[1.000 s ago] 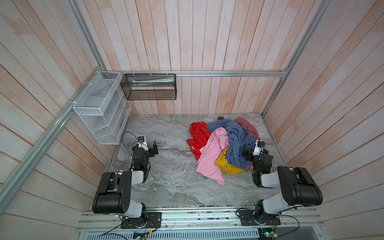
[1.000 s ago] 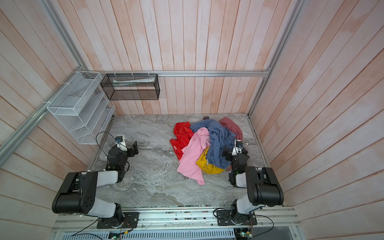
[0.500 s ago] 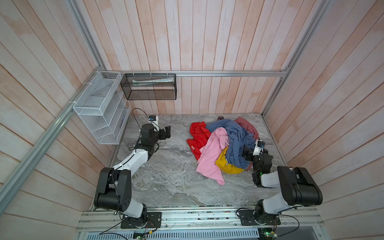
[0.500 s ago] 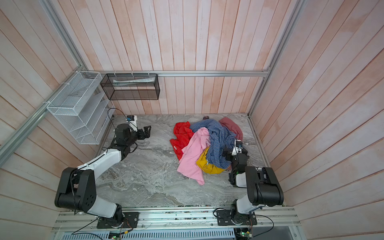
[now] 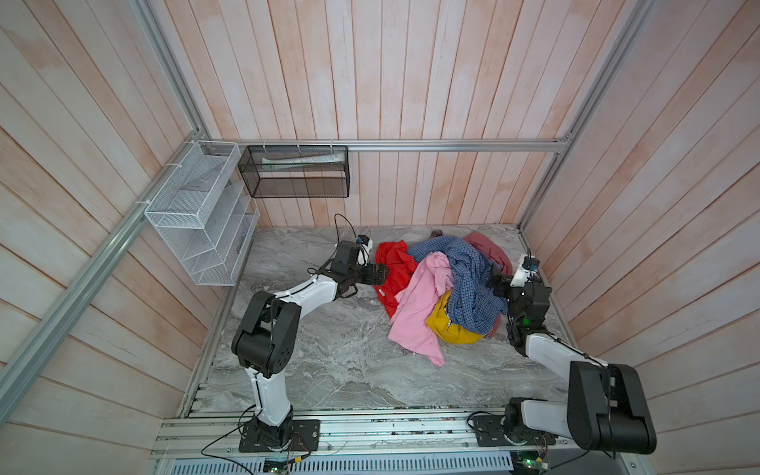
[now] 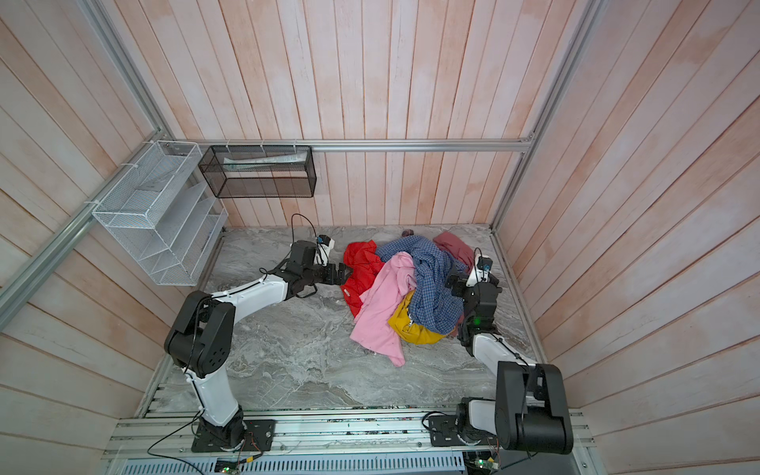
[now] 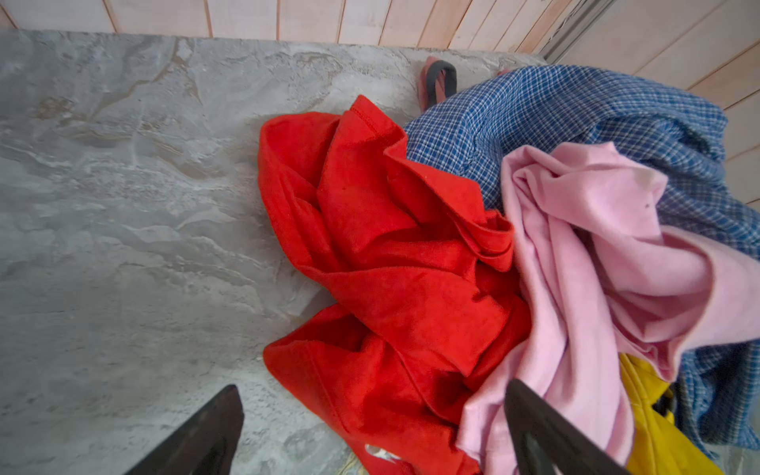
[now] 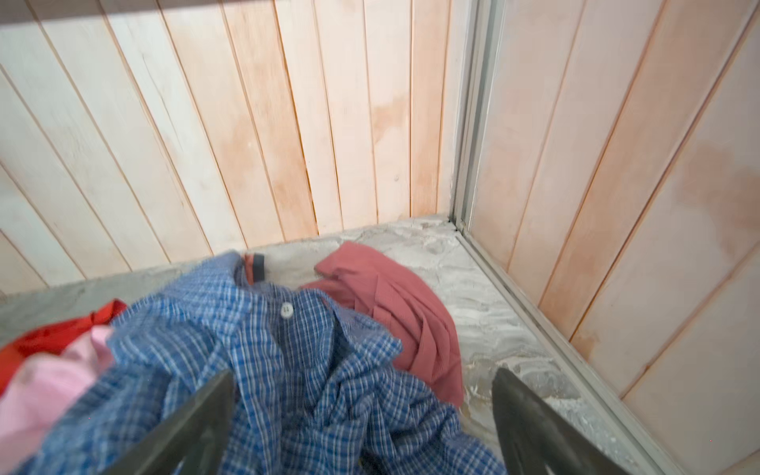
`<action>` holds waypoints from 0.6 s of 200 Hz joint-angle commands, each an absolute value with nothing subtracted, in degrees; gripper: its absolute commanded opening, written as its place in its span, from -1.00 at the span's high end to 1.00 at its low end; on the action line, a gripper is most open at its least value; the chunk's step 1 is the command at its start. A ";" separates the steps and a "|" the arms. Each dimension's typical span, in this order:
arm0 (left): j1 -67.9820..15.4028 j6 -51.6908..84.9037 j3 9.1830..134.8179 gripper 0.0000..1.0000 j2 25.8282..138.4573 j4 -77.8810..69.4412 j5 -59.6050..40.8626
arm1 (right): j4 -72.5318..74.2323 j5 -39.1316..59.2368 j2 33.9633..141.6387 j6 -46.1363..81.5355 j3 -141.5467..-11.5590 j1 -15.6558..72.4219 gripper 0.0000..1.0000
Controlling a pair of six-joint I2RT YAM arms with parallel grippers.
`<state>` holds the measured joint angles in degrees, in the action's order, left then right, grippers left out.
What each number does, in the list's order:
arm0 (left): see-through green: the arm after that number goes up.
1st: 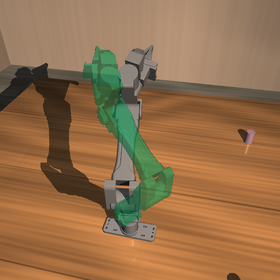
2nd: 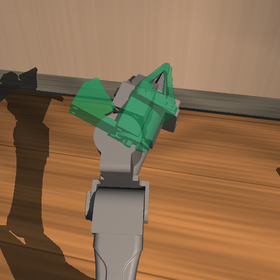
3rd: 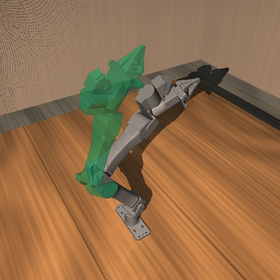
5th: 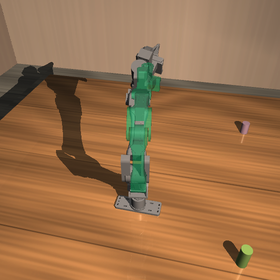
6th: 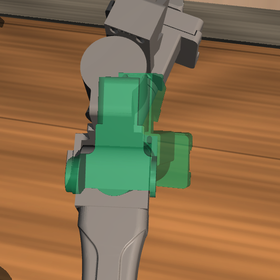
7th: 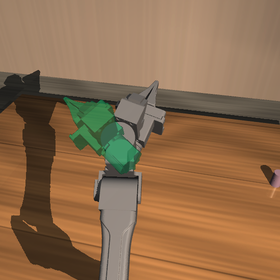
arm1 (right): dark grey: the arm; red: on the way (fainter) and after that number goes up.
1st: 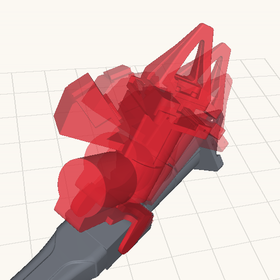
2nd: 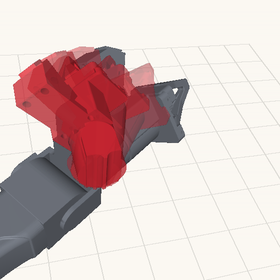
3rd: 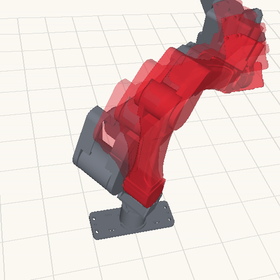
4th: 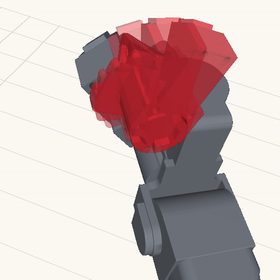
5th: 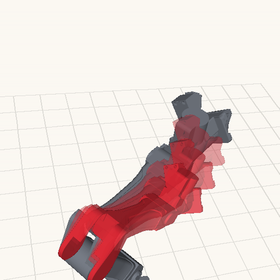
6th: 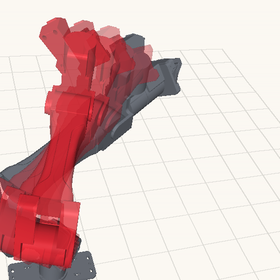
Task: Pick out a specific cloth from the pile
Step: 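Reach the left gripper to the red shirt while the right gripper moves over the pile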
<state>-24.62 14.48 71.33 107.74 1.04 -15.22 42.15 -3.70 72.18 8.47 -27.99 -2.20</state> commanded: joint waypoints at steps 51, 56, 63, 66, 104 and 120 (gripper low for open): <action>-26.21 16.62 81.82 -0.90 116.63 11.99 -17.56 | 15.55 9.26 67.77 22.72 -40.24 -0.07 -0.62; -26.23 16.94 82.11 -0.89 117.02 12.40 -17.56 | 14.57 9.31 68.10 22.40 -41.28 0.78 -0.62; -26.20 17.30 82.36 -0.87 117.52 12.75 -17.68 | 12.93 8.86 68.59 21.50 -42.85 2.17 -0.62; -26.27 17.53 82.51 -0.86 117.77 12.89 -17.68 | 12.27 8.57 68.84 21.11 -43.63 2.86 -0.62; -26.27 17.74 83.93 -0.66 119.09 14.74 -18.54 | 0.92 8.35 75.78 12.84 -57.29 10.36 -0.61; -26.23 18.25 83.29 -0.65 118.12 14.92 -17.12 | -5.42 7.41 80.19 6.39 -64.40 14.44 -0.58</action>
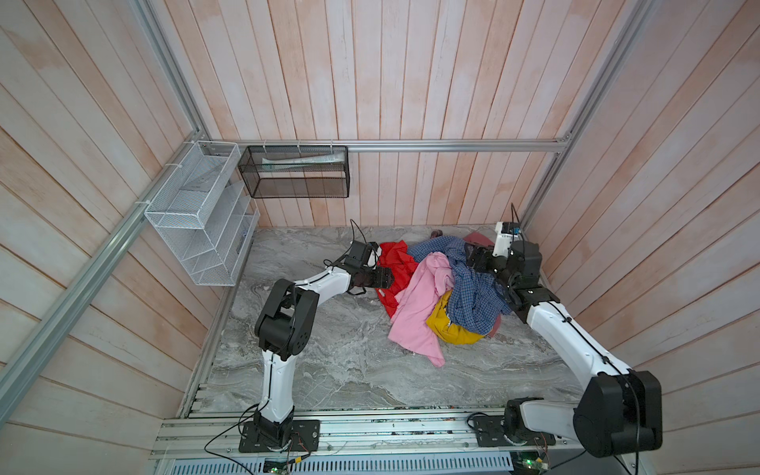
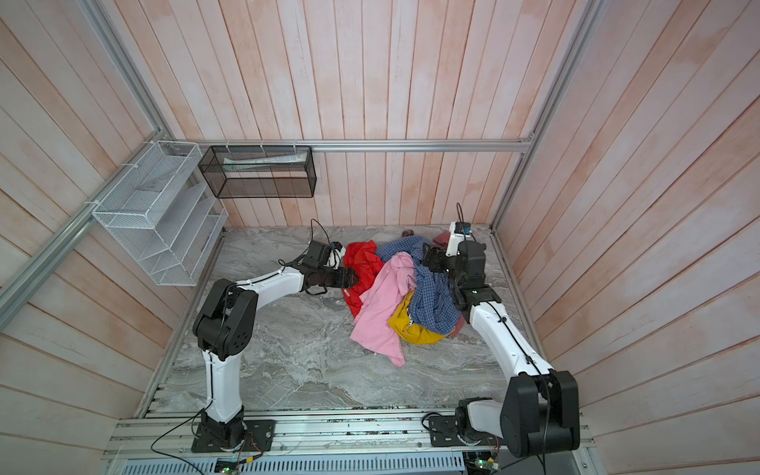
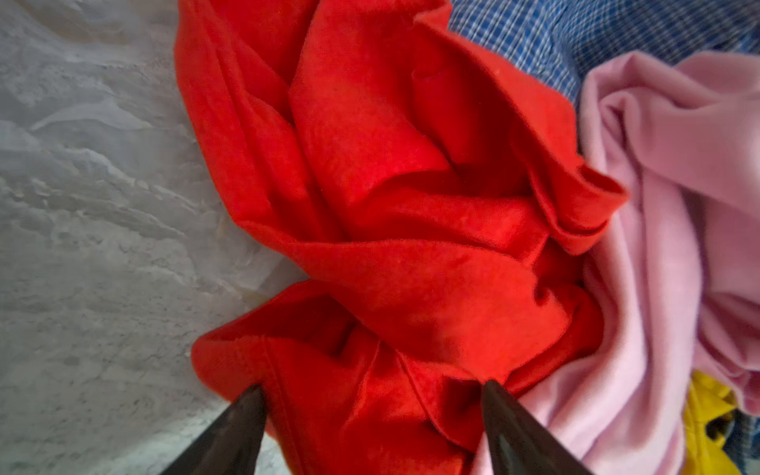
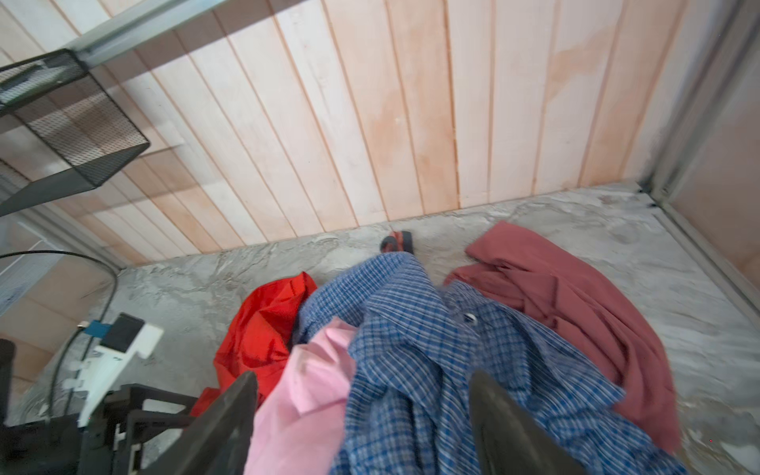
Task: Pick out a specific cloth from the pile
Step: 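Reach the left gripper to the red shirt while the right gripper moves over the pile, then grasp the red shirt with the right gripper from above the pile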
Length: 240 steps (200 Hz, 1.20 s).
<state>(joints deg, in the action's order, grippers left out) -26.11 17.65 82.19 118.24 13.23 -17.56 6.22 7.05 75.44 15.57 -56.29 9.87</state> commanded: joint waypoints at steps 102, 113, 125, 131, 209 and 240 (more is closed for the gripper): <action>-18.00 30.51 60.78 -0.84 99.56 2.35 -12.78 | -40.56 2.44 112.22 -21.41 -103.53 35.43 -0.59; -17.20 29.60 59.60 -0.84 98.22 3.49 -11.60 | -43.27 2.81 114.93 -21.68 -106.54 36.96 -0.59; -16.18 29.44 58.38 -0.85 96.90 4.78 -10.66 | -45.78 2.20 117.64 -22.21 -108.50 38.77 -0.59; -15.63 29.67 57.69 -0.84 96.36 4.92 -10.39 | -46.75 1.63 118.86 -22.45 -109.16 39.65 -0.59; -12.16 30.46 51.24 -0.85 90.57 4.22 -8.44 | -49.56 -4.57 130.34 -18.40 -115.47 42.53 -0.38; -11.58 30.42 50.23 -0.85 89.43 4.25 -8.26 | -53.22 -6.70 136.63 -17.71 -121.02 42.56 -0.20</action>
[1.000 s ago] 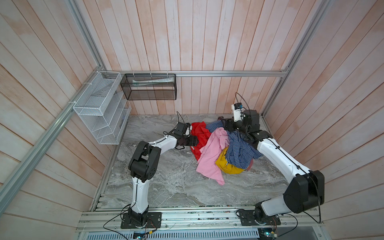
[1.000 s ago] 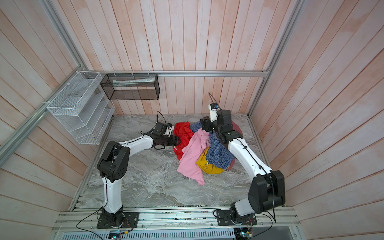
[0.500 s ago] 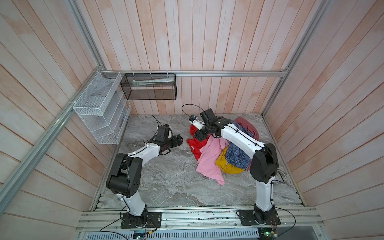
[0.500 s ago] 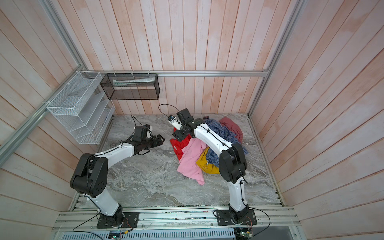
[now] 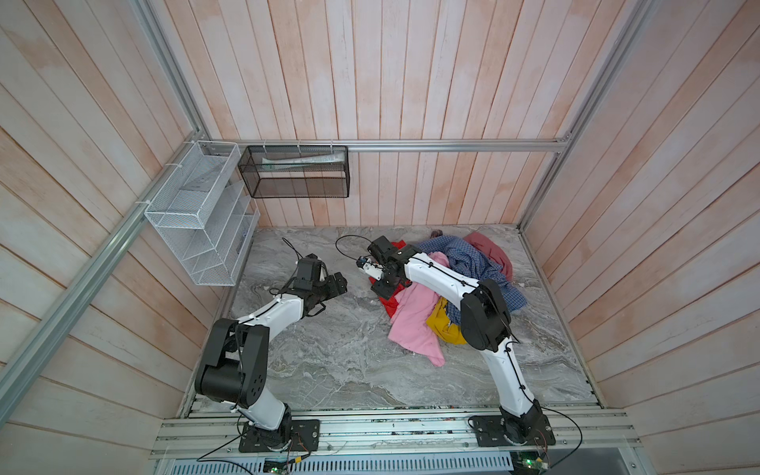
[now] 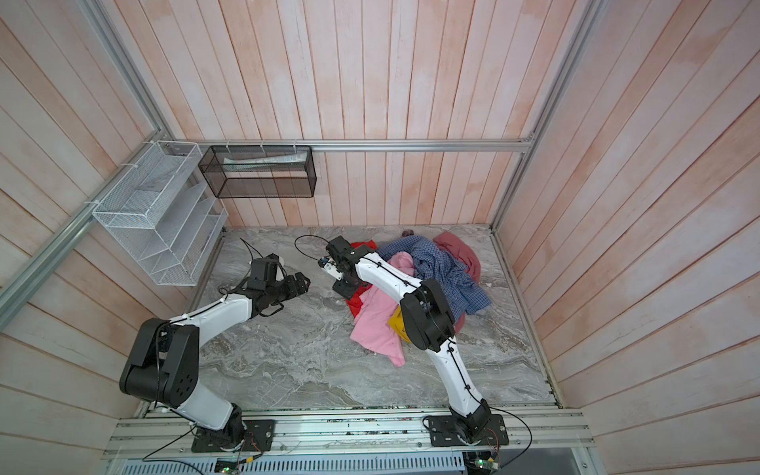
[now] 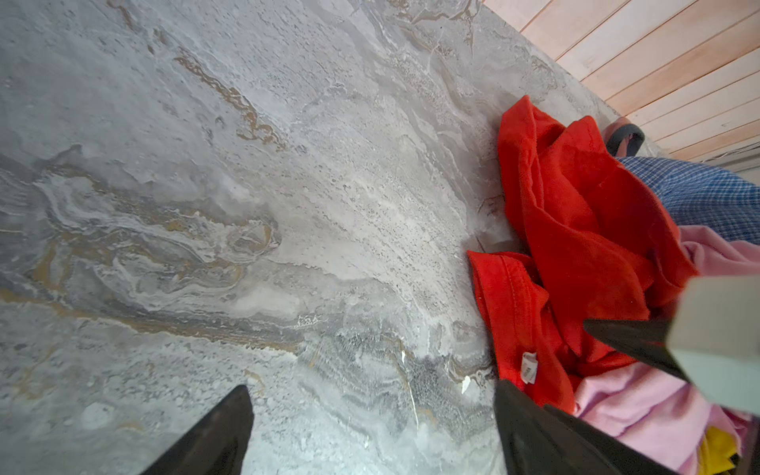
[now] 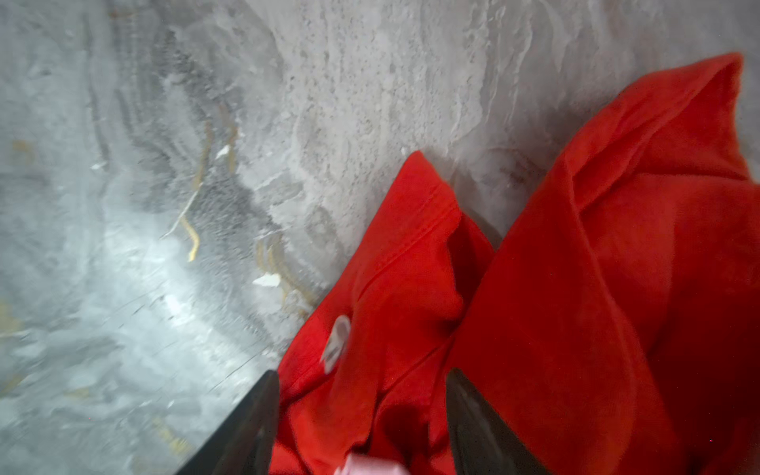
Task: Pick out a specific cloth from the pile
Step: 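Grasp the red shirt with the right gripper from above the pile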
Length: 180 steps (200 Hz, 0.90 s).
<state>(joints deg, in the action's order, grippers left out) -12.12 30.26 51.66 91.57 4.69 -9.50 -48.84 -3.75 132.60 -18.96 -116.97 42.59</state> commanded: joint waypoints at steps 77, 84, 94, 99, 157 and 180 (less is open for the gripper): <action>-11.49 30.51 46.87 -0.86 86.85 3.19 -7.33 | -53.06 -6.34 140.17 -16.11 -121.55 44.21 0.33; -11.37 30.42 46.76 -0.86 86.78 3.08 -7.38 | -53.04 -6.40 140.03 -15.42 -121.84 44.21 0.48; -11.34 30.12 46.99 -0.86 86.76 3.36 -7.47 | -52.58 -6.08 139.22 -14.52 -121.91 44.21 0.67; -11.41 29.91 47.12 -0.86 86.83 3.63 -7.48 | -52.00 -5.94 138.51 -14.21 -121.60 44.21 0.75; -11.37 28.19 47.42 -0.86 86.14 4.14 -7.29 | -48.02 -4.42 129.77 -8.96 -121.58 44.21 1.00; -11.38 27.76 47.12 -0.86 86.00 4.15 -7.55 | -47.90 -2.86 126.45 -7.88 -122.28 44.21 1.00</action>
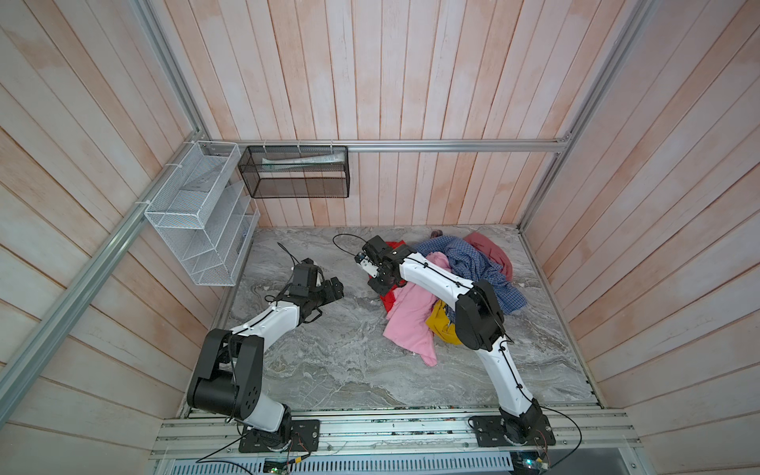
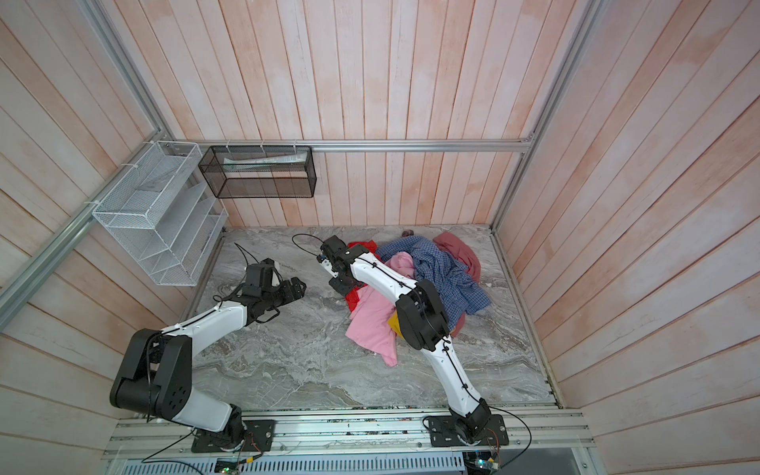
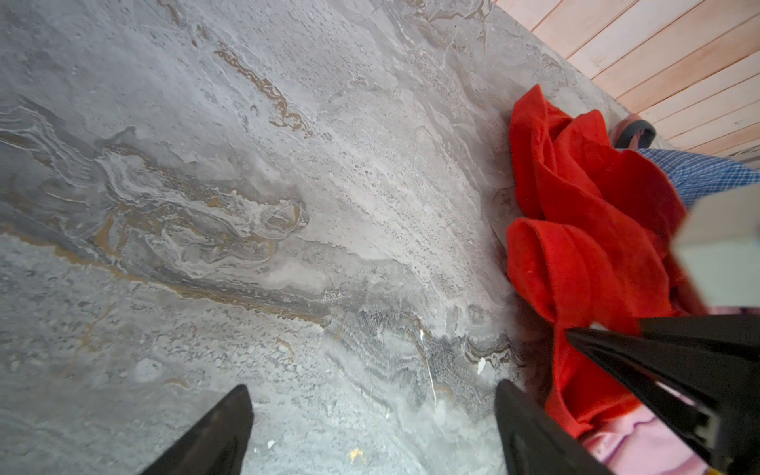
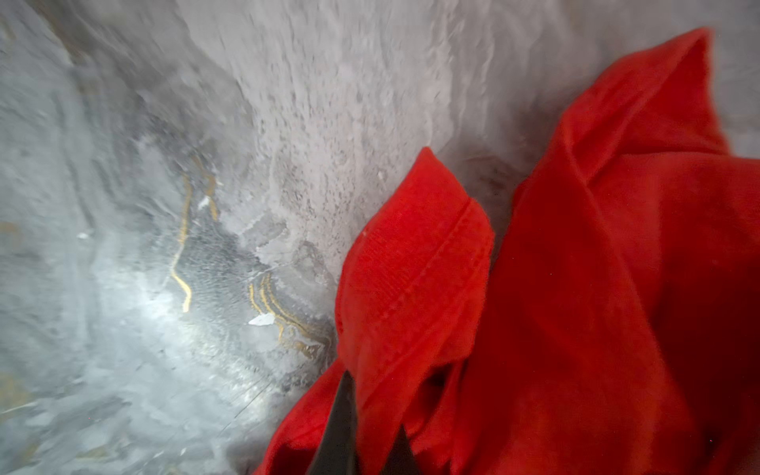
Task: Pick out a specific cloth from the pile
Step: 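Grasp the red shirt with the right gripper from above the pile, then lift the red shirt up out of the pile with the right gripper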
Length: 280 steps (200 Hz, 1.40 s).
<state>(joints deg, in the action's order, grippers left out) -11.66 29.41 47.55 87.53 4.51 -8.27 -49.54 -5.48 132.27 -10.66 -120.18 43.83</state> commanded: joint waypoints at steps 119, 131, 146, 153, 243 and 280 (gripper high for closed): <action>-11.39 26.85 45.97 -0.86 85.52 3.60 -8.00 | -51.06 -10.78 111.69 -2.91 -122.13 41.20 1.00; -11.34 26.77 45.81 -0.86 85.43 3.47 -7.97 | -51.24 -12.34 109.51 -2.09 -121.61 40.30 1.00; -11.42 26.64 45.69 -0.86 85.42 3.35 -7.98 | -51.17 -14.25 106.62 -1.30 -120.80 39.15 1.00; -11.36 26.63 45.62 -0.86 85.34 3.33 -7.92 | -51.00 -14.96 105.25 -1.03 -120.33 38.50 1.00; -11.35 25.79 45.80 -0.86 85.70 2.75 -8.67 | -45.50 -22.56 86.35 2.00 -108.04 28.41 1.00; -11.37 26.19 45.96 -0.86 86.56 1.55 -10.49 | -45.65 -22.37 84.73 2.14 -110.38 27.78 1.00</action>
<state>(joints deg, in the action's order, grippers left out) -11.66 26.98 46.41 86.50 3.22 -8.75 -47.75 -20.97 85.97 1.08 -108.29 27.66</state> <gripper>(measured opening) 0.929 0.061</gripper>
